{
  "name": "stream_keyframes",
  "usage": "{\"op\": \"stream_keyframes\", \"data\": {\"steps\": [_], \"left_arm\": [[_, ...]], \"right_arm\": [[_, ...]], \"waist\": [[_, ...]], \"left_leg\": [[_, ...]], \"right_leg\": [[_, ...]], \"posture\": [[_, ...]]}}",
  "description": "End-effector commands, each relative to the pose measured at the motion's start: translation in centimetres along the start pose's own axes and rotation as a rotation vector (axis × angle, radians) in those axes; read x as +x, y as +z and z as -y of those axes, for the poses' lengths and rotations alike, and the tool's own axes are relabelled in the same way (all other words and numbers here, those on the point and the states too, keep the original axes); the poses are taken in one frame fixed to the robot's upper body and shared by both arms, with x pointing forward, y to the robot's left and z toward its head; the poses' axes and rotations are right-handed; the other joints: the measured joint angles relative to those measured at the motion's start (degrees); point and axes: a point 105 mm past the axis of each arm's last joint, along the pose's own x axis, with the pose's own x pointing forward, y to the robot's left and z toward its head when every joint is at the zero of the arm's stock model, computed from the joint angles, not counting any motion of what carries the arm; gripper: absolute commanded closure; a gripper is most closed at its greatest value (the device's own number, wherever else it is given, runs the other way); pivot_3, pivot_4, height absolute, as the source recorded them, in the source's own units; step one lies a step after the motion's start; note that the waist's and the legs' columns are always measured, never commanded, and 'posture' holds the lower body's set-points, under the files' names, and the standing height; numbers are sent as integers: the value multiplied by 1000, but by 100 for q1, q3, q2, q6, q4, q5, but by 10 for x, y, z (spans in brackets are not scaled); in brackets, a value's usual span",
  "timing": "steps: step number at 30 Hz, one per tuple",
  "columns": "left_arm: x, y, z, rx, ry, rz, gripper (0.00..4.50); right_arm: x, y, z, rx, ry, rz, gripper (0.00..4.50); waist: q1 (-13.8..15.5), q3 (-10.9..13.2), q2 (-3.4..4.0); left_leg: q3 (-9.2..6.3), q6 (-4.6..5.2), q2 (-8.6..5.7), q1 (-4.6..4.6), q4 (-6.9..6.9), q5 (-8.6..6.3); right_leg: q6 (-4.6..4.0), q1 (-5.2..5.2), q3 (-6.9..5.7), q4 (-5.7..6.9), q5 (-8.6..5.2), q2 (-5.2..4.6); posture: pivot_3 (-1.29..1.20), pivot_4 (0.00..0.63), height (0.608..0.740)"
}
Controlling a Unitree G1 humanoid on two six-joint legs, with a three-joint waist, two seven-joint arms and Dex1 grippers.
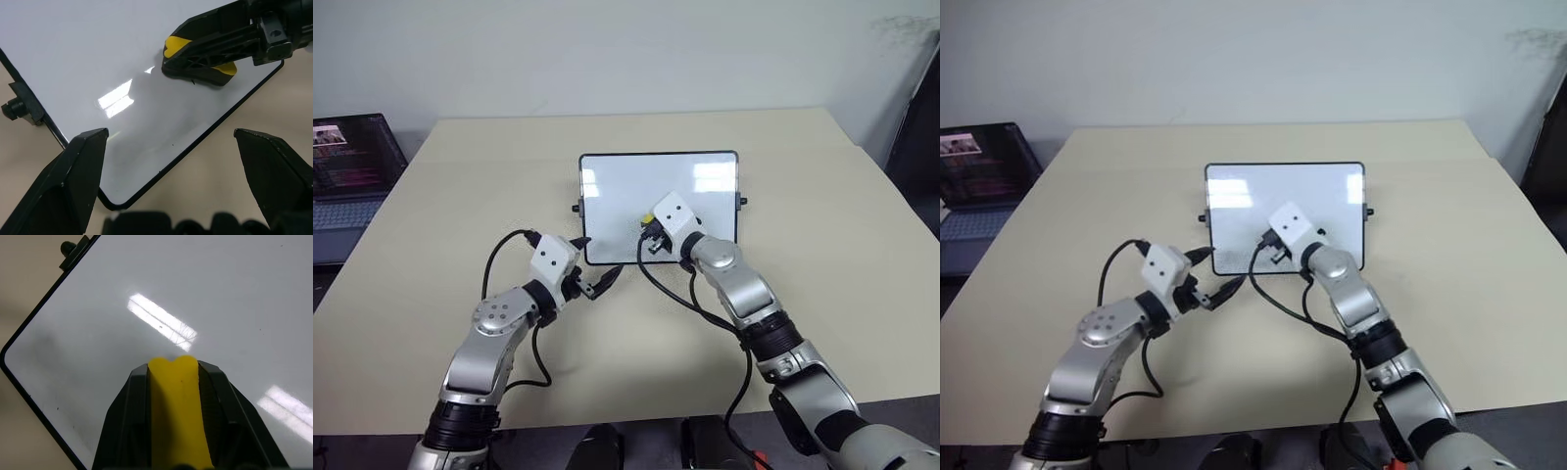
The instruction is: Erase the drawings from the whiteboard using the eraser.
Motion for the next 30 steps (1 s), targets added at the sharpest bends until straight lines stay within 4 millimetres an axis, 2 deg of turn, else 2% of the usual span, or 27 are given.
{"op": "stream_keyframes", "data": {"steps": [1, 8, 15, 18, 22, 30], "left_arm": [[-2, 18, 0, 35, 10, 53, 0], [0, 22, 1, 36, 11, 57, 0], [0, 27, 0, 40, 8, 57, 0], [0, 28, 0, 43, 8, 56, 0], [1, 30, 1, 45, 5, 56, 0], [1, 31, 0, 50, 0, 53, 0]], "right_arm": [[-8, -18, 9, -28, -22, -70, 3506], [-26, -42, 17, -55, -29, -134, 3506], [-39, -53, 23, -61, -41, -164, 3506], [-43, -52, 26, -61, -46, -163, 3506], [-45, -35, 30, -56, -59, -111, 3506], [-46, 26, 29, -52, -73, 82, 3506]], "waist": [[14, 0, 0], [97, -1, -2], [102, -2, -2], [102, -2, -3], [102, -1, -3], [88, 1, -2]], "left_leg": [[-1, 0, -1, 0, 1, 0], [-7, 3, -1, 12, 2, -2], [-7, 3, -1, 17, 3, -1], [-7, 0, -1, 16, 3, 1], [-6, 0, -1, 17, 3, 0], [-8, -13, 0, 3, 1, 7]], "right_leg": [[0, 2, -1, 0, 0, 0], [0, 20, -3, -2, 0, 0], [1, 26, -4, -1, 0, 0], [1, 26, -3, -2, 0, 0], [1, 26, -4, -2, 0, 0], [2, 15, -3, -9, 0, 0]], "posture": [[0, 150, 740], [0, 150, 740], [0, 150, 740], [0, 150, 740], [0, 150, 740], [0, 150, 740]]}}
